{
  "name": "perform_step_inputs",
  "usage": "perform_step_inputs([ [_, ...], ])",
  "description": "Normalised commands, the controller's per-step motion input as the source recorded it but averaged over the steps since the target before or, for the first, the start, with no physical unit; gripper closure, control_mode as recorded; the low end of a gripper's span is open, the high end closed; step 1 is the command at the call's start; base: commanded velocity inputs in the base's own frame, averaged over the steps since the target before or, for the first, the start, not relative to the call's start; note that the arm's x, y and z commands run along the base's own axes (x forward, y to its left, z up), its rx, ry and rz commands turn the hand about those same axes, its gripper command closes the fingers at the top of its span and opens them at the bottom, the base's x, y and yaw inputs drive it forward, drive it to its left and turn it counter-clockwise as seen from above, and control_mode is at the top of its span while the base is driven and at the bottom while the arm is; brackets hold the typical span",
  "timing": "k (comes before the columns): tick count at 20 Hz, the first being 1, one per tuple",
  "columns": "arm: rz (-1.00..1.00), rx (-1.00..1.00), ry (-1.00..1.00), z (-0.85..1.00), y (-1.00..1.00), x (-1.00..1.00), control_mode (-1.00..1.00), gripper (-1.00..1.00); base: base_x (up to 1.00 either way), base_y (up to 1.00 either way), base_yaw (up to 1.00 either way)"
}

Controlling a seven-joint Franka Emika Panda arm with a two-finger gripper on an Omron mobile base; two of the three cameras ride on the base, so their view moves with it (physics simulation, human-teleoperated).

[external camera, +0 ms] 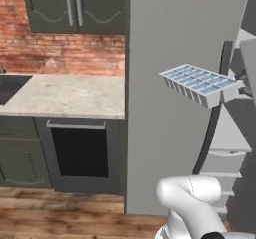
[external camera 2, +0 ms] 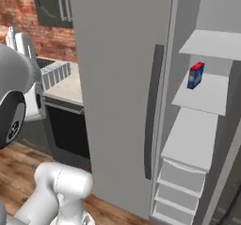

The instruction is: Open the freezer door, pick up the ice cube tray from the freezer, and place it on the dining counter.

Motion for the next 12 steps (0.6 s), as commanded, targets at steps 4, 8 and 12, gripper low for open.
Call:
perform_step_inputs([
  [4, 0.00, 0.00, 0.00, 0.00, 0.00, 0.00, 1.00, 1.00, -0.23, 0.39, 0.49],
  [8, 0.00, 0.00, 0.00, 0.00, 0.00, 0.00, 1.00, 1.00, -0.13, 0.35, 0.50],
  [12, 0.00, 0.00, 0.00, 0.00, 0.00, 0.00, 1.00, 1.00, -0.11, 0.32, 0.50],
])
